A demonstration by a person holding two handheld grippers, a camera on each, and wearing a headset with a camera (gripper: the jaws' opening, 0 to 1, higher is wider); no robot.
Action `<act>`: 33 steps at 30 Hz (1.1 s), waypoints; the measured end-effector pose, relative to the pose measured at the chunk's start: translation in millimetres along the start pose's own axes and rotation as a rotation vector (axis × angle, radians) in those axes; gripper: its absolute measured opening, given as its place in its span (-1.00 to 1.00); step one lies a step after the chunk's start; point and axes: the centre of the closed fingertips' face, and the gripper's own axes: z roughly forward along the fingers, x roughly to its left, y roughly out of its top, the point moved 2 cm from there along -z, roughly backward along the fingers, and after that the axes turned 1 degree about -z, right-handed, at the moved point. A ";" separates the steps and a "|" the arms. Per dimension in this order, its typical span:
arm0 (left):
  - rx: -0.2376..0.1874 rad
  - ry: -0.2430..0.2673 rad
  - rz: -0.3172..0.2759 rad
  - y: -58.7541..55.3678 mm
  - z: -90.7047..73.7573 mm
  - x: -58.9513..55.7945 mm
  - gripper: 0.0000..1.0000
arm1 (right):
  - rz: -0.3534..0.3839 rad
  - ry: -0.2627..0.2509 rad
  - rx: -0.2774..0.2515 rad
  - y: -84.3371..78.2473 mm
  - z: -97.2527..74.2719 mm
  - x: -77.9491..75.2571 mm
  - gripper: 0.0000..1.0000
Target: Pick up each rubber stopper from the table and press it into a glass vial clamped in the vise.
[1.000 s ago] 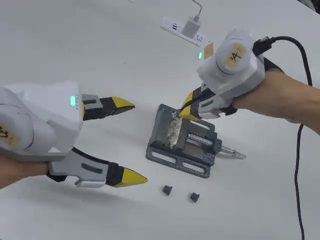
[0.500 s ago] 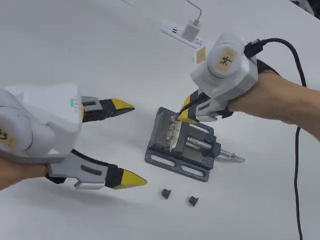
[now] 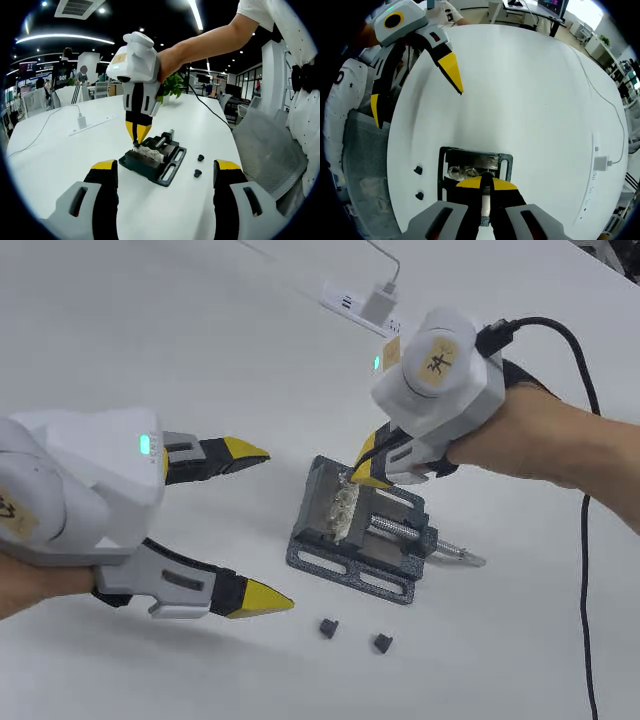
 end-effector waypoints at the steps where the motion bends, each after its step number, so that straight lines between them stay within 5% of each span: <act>1: 0.001 0.001 -0.001 -0.2 0.1 0.2 0.54 | -0.001 0.000 0.003 -0.2 0.7 -1.1 -1.00; 21: 0.012 -0.014 0.006 -3.6 1.2 -7.5 0.57 | -0.010 0.033 0.049 0.8 1.7 -6.2 -1.00; 33: 0.074 -0.068 -0.013 -26.0 5.5 -25.2 0.68 | -0.048 0.033 0.106 1.6 2.2 -5.2 -0.98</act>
